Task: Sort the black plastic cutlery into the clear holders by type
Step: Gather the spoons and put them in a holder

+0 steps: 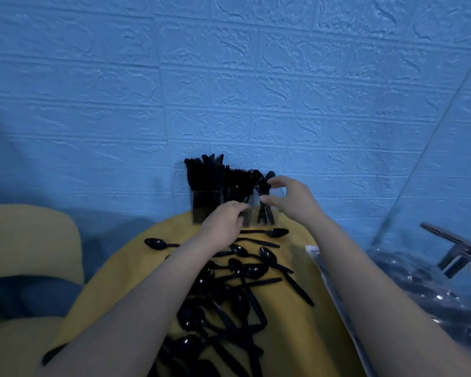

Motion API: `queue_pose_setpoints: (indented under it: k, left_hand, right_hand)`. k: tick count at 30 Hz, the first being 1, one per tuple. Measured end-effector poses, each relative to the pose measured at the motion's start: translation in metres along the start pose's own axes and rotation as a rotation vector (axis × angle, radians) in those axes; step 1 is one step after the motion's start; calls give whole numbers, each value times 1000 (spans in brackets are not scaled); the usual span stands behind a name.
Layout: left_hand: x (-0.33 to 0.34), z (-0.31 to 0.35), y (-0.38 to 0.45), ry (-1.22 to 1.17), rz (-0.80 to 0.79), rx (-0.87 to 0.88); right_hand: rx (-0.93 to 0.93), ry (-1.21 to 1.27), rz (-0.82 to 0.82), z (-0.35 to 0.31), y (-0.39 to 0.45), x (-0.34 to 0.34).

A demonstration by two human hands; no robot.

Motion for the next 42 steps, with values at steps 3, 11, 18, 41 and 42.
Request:
queue_pose_setpoints:
  k: [3,11,18,41,42]
  left_hand:
    - [-16,-11,-34,-23,-3,-48]
    - [-58,-53,-141,-85,26,-201]
    - [-102,-99,-238,-27,108,-397]
    - [-99,-130,-296,15,264,-555]
    - [-99,-129,-295,-6,272,-539]
  right_hand:
    - [-97,-61,-103,-35,-33,25]
    - [-342,-107,-313,-124,-115,92]
    - [-377,-138,-378,-145,-169,120]
    - [-281,-377,-303,-136,-231,137]
    - [-268,-361,-299,-134,-231,136]
Point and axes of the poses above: each hand's wrist, its own y-axis towards the middle knuckle, its own x-axis out of the palm, z = x × y, the point moved 10 cm from there along y, towards the middle knuckle, and after that the axes turned 14 degrees about -y, right-handed, at the moved point
